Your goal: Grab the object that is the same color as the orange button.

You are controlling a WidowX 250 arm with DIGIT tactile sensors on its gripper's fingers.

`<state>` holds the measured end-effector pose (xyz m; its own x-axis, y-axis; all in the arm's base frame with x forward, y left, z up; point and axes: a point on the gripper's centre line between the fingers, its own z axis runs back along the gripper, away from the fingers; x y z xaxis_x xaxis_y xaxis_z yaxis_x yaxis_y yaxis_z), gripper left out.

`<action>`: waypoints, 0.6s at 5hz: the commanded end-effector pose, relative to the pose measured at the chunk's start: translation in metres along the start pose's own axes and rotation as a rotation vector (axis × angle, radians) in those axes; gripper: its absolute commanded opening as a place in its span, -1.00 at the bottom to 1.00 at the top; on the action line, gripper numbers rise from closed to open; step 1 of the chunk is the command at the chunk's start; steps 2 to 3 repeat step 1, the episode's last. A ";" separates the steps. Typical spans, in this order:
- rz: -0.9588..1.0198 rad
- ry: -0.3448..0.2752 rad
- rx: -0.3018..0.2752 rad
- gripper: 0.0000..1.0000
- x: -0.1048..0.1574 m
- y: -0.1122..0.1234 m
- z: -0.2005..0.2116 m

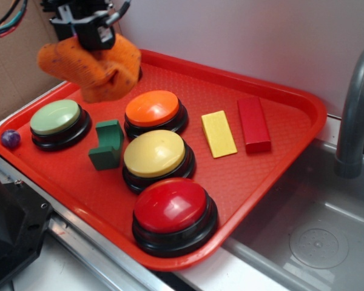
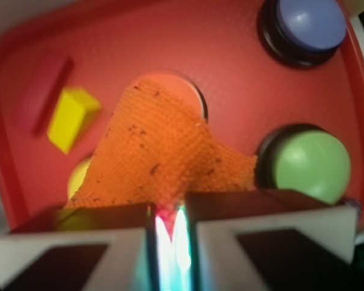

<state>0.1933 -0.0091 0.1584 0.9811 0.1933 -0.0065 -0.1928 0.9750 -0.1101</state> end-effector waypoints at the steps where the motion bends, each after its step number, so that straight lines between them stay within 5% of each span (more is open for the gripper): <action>1: -0.115 -0.062 -0.023 -1.00 -0.025 0.000 0.007; 3: -0.115 -0.062 -0.023 -1.00 -0.025 0.000 0.007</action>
